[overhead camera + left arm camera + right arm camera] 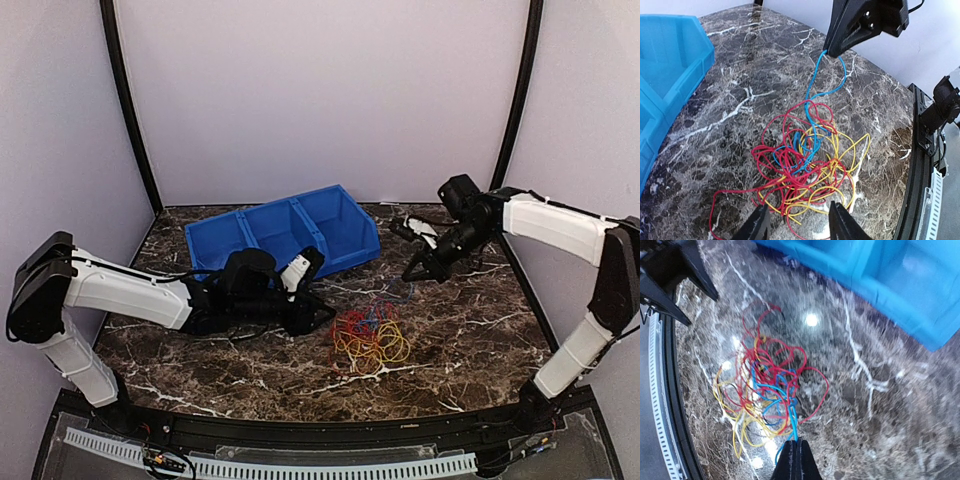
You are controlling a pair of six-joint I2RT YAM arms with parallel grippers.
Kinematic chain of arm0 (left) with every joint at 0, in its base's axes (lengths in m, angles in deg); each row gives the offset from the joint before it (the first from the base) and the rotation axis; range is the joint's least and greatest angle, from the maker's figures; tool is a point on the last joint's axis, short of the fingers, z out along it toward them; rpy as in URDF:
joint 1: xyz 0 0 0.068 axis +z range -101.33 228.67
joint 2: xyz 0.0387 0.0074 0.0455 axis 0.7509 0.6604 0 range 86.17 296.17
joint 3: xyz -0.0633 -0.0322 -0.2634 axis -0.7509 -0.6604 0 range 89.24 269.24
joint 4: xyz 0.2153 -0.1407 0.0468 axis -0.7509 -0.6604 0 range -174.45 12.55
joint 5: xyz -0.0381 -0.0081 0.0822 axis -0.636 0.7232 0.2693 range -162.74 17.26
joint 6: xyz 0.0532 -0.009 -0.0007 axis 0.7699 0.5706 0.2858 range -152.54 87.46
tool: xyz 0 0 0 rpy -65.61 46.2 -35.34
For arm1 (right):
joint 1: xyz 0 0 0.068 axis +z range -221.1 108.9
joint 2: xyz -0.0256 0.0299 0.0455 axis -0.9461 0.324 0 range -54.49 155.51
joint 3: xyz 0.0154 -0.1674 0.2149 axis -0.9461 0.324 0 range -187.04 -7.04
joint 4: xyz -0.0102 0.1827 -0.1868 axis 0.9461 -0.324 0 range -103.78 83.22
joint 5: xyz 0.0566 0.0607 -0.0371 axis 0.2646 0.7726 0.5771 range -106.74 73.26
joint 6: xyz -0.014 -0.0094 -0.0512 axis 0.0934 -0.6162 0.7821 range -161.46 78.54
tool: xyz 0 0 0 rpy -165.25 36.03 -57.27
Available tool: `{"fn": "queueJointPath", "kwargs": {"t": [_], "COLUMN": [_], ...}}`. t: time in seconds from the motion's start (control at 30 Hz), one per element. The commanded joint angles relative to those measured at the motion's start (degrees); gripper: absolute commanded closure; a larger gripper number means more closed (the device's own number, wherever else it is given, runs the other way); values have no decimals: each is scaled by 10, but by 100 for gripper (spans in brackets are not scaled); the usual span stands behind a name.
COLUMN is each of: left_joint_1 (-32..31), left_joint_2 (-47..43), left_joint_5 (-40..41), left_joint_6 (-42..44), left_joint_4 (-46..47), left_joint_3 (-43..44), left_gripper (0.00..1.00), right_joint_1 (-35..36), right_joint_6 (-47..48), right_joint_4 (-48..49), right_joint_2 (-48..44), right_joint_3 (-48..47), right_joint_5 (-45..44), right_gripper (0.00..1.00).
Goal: Untangle the cables
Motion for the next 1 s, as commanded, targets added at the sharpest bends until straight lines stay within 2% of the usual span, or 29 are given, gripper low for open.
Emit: {"fn": "queueJointPath", "kwargs": {"t": [0.0,0.2,0.43,0.7,0.77,0.83,0.87,0.9,0.93,0.97], "left_joint_1": [-5,-27,-33,-36,-36,-36,-36,-36,-36,-36], "left_joint_2": [-33,-32,5,80,89,92,91,88,86,79], "left_joint_5": [9,21,-35,-52,-58,-60,-59,-57,-55,-52], "left_joint_6": [11,52,42,24,25,28,30,32,32,33], "left_joint_4": [69,130,211,224,223,222,221,220,220,221], "left_joint_3": [5,48,81,143,156,163,164,165,164,160], "left_gripper": [57,54,51,52,55,67,79,84,93,99], "right_joint_1": [34,84,95,99,99,99,99,99,99,99], "right_joint_6": [20,23,35,44,44,44,44,42,40,35], "right_joint_4": [-57,-90,-115,-134,-134,-130,-125,-117,-102,-83], "right_joint_2": [-67,-83,-76,-86,-89,-93,-96,-100,-105,-111], "right_joint_3": [-68,-126,-174,-206,-204,-197,-191,-180,-166,-149], "right_joint_5": [-4,32,68,101,104,104,103,102,96,88], "right_gripper": [100,100,100,100,100,100,100,100,100,95]}}
